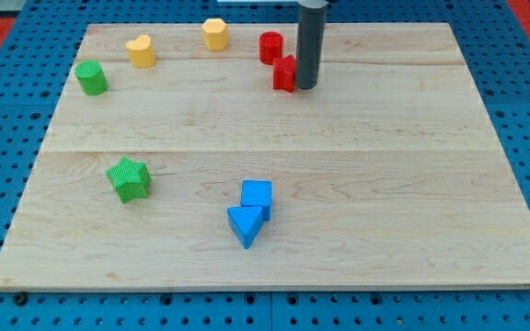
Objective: Move the green circle to the left of the green star
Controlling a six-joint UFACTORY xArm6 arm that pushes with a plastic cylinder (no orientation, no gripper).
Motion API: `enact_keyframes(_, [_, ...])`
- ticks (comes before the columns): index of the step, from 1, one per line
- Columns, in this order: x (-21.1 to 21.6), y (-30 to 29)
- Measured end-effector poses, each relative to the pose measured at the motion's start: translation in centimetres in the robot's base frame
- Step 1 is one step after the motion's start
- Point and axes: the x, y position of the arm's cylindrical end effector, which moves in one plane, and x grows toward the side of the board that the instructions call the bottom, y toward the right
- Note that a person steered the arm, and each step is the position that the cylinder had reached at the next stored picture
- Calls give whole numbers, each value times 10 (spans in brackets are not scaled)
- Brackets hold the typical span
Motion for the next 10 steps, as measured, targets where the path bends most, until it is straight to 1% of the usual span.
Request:
enact_keyframes(1, [-13, -13])
enact_keyframes(2, [-27, -9])
enact_keyframes(3, [-78, 68])
enact_keyframes(4, [-127, 59])
enact_keyframes(5, [-127, -2])
enact_keyframes(6, [-125, -82])
enact_keyframes(7, [-125, -146])
enact_keyframes(8, [-99, -178])
enact_keyframes(9, [-121, -200])
enact_keyframes(10, [-125, -269])
